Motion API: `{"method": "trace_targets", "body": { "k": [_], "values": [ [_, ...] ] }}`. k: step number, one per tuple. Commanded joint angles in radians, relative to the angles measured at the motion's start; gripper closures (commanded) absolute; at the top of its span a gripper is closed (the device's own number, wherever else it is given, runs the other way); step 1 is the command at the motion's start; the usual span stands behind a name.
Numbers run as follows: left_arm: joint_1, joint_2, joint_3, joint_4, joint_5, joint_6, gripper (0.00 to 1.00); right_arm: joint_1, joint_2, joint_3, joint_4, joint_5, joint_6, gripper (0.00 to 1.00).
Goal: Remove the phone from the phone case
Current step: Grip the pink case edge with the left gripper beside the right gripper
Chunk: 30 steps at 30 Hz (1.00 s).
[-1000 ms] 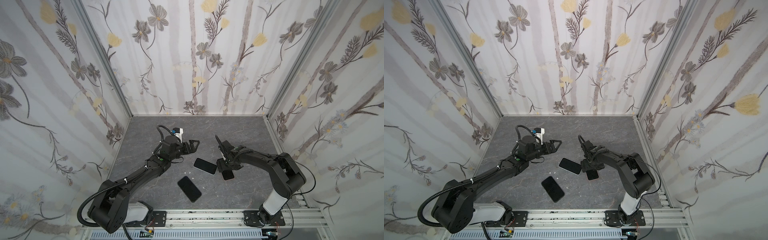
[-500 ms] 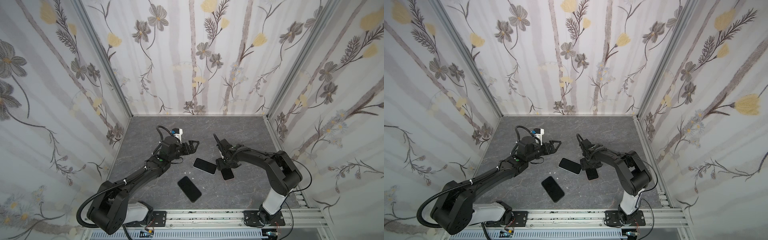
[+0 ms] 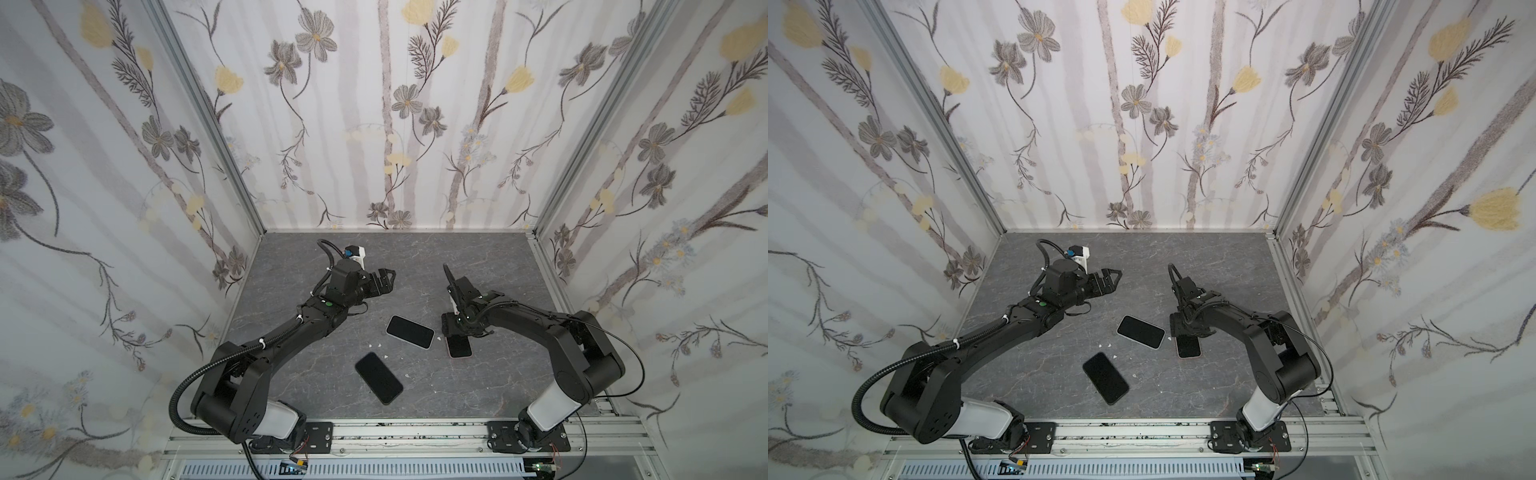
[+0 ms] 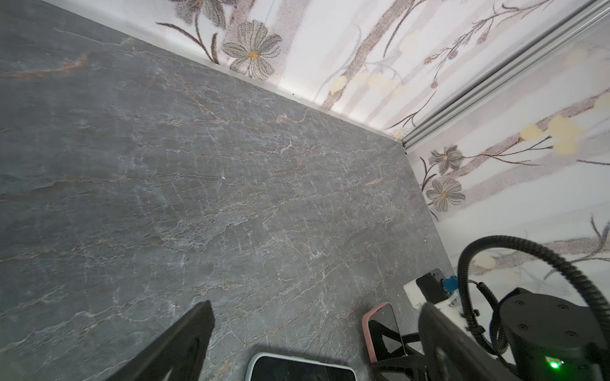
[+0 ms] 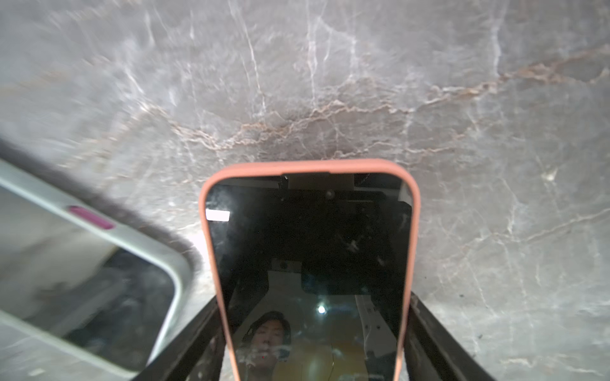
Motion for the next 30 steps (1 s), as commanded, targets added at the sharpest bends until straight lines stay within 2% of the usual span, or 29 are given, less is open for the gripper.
{"method": "trace_targets", "body": {
  "k": [1, 6, 9, 11, 16, 21, 25, 30],
  "values": [
    [-0.047, 0.042, 0.028, 0.003, 0.063, 0.041, 0.00, -0.058, -0.070, -0.052, 0.188, -0.177, 0.087, 0.40],
    [-0.133, 0.105, 0.049, 0.037, 0.153, 0.047, 0.00, -0.156, -0.219, -0.147, 0.412, -0.327, 0.220, 0.42],
    [-0.170, 0.114, 0.055, 0.048, 0.197, 0.073, 0.03, -0.217, -0.263, -0.237, 0.542, -0.444, 0.335, 0.44],
    [-0.189, 0.116, 0.056, 0.060, 0.227, 0.091, 0.04, -0.241, -0.288, -0.275, 0.624, -0.472, 0.407, 0.45],
    [-0.236, 0.157, 0.090, 0.065, 0.312, 0.124, 0.10, -0.258, -0.330, -0.329, 0.760, -0.486, 0.571, 0.49],
    [-0.281, 0.196, 0.112, 0.065, 0.315, 0.128, 0.15, -0.258, -0.385, -0.405, 0.901, -0.479, 0.735, 0.50],
    [-0.306, 0.218, 0.129, 0.065, 0.294, 0.141, 0.19, -0.256, -0.409, -0.424, 0.915, -0.468, 0.771, 0.50],
    [-0.336, 0.226, 0.158, 0.059, 0.230, 0.163, 0.29, -0.252, -0.445, -0.451, 0.930, -0.450, 0.831, 0.55]
  ]
}}
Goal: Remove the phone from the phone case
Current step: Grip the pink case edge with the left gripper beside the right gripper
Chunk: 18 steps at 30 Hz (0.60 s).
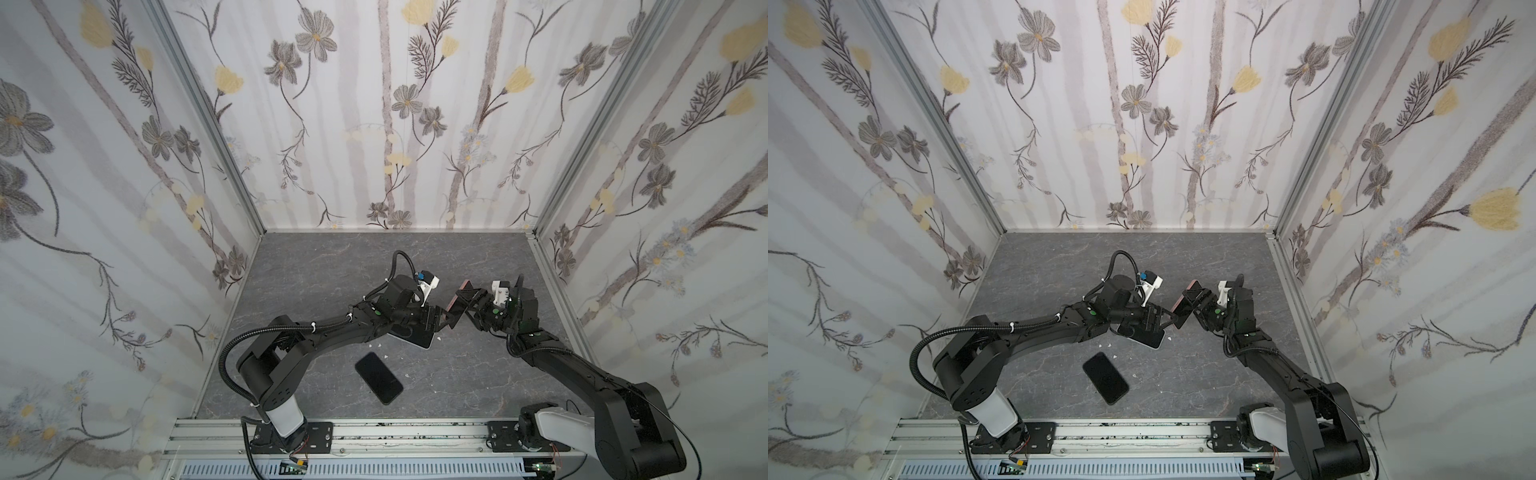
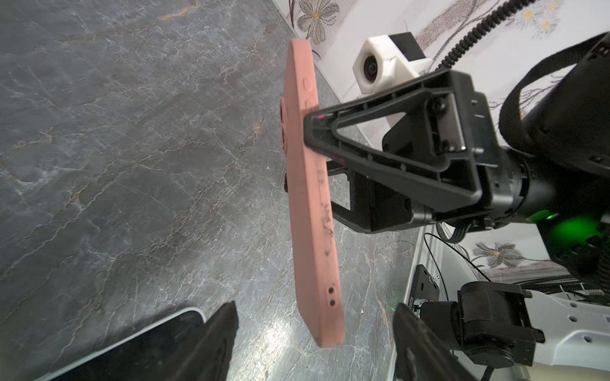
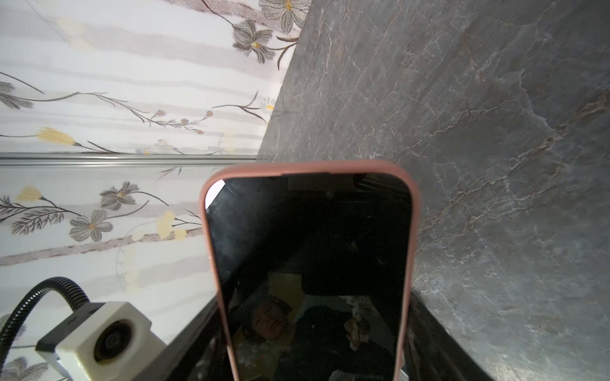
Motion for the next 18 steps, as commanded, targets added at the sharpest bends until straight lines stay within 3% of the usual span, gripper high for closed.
{"method": "trace_targets", "body": {
  "k": [1, 12, 18],
  "values": [
    [-0.014, 0.003, 0.024, 0.022, -0.060, 0.038, 0.32, 0.004, -0.023, -0.007, 0.092, 0.011, 0.078, 0.55],
    [-0.055, 0.032, 0.071, -0.033, -0.142, 0.095, 0.65, 0.023, -0.048, -0.008, 0.081, 0.025, 0.091, 0.55],
    [-0.057, 0.030, 0.070, -0.040, -0.150, 0.109, 0.71, 0.024, -0.059, -0.007, 0.085, 0.029, 0.103, 0.55]
  ]
}}
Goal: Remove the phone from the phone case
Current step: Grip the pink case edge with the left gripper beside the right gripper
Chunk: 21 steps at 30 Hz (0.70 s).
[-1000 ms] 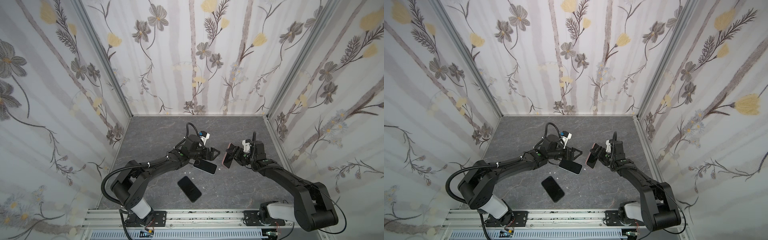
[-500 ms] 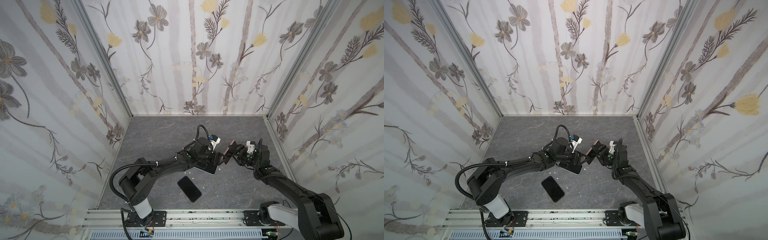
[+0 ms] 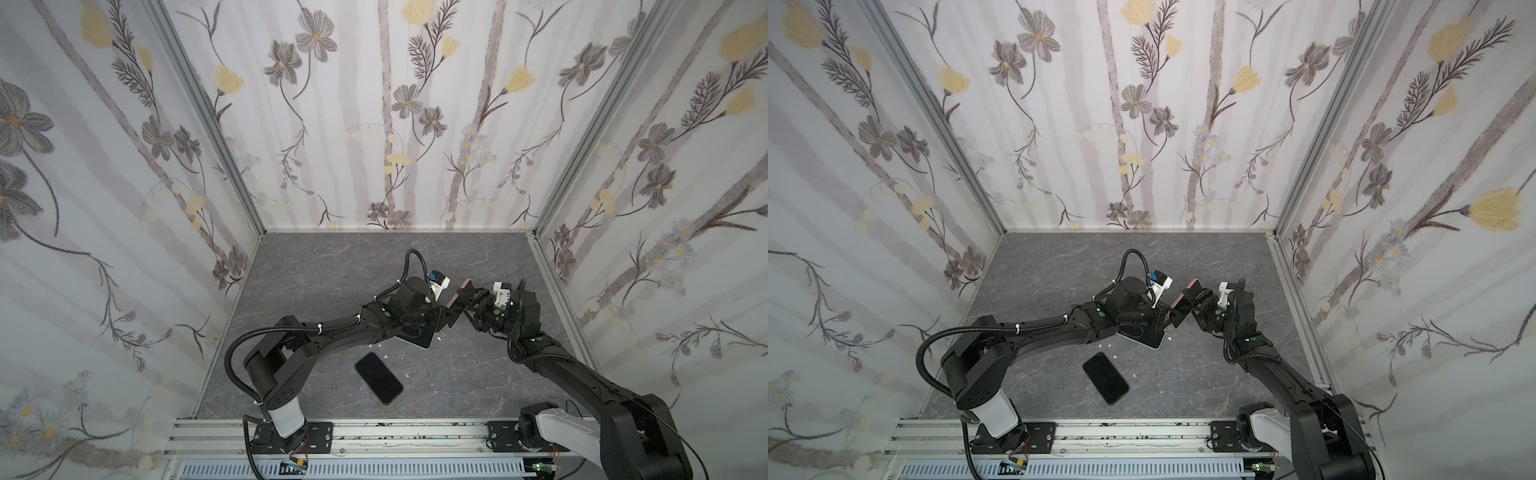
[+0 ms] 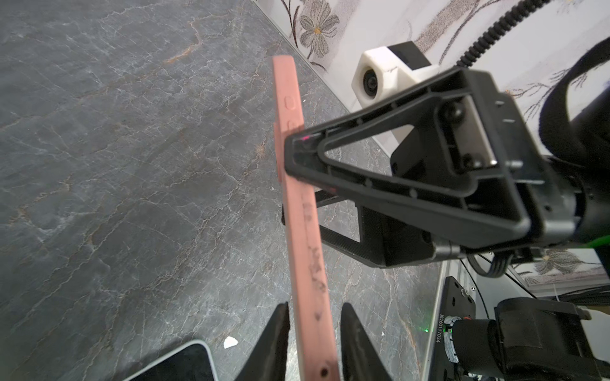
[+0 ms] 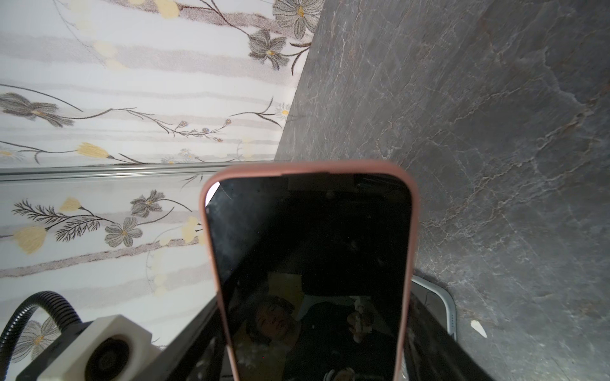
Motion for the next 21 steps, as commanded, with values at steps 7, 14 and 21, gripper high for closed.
{"method": "trace_targets", "body": {
  "k": [7, 14, 21],
  "values": [
    [0.000, -0.014, 0.006, -0.009, -0.036, 0.023, 0.82, 0.003, -0.014, 0.009, 0.068, 0.000, 0.029, 0.55],
    [0.000, -0.017, 0.022, -0.013, -0.044, 0.020, 1.00, 0.007, -0.018, 0.019, 0.063, -0.004, 0.028, 0.54],
    [0.003, -0.035, 0.040, -0.033, -0.051, 0.012, 1.00, 0.006, -0.063, 0.041, -0.014, 0.073, -0.049, 0.01]
  ]
}}
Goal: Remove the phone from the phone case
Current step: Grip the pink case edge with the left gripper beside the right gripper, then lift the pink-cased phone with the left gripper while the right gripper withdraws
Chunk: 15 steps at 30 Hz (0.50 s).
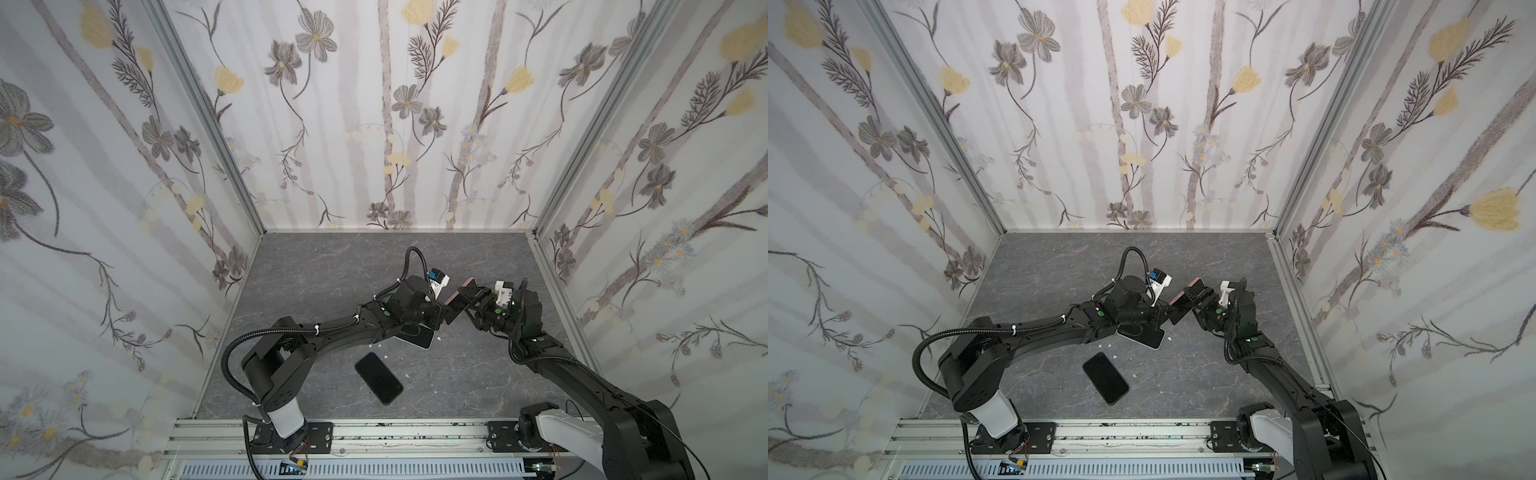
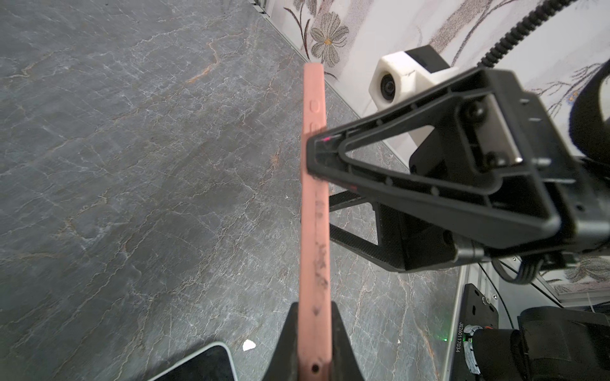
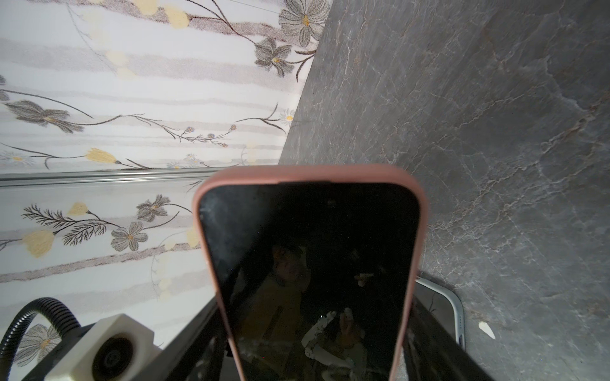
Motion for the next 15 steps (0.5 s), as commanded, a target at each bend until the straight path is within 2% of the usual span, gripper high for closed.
{"method": "trace_targets", "body": {
  "k": [1, 3, 6, 9, 13, 15],
  "values": [
    [0.009, -0.016, 0.035, -0.011, -0.001, -0.028, 1.00, -0.004, -0.035, 0.033, -0.017, 0.072, -0.080, 0.00],
    [0.014, -0.026, 0.056, -0.030, -0.009, -0.042, 1.00, -0.011, -0.067, 0.054, -0.086, 0.135, -0.153, 0.00],
    [0.021, -0.042, 0.080, -0.057, -0.088, -0.057, 1.00, -0.015, -0.137, 0.092, -0.171, 0.279, -0.309, 0.00],
    [0.033, -0.056, 0.084, -0.069, -0.139, -0.036, 1.00, -0.015, -0.209, 0.098, -0.171, 0.399, -0.446, 0.00],
    [0.037, -0.065, 0.077, -0.068, -0.108, 0.082, 1.00, -0.016, -0.285, 0.097, -0.131, 0.464, -0.604, 0.00],
    [0.040, -0.072, 0.071, -0.074, -0.108, 0.098, 1.00, -0.017, -0.299, 0.127, -0.165, 0.476, -0.671, 0.00]
  ]
}}
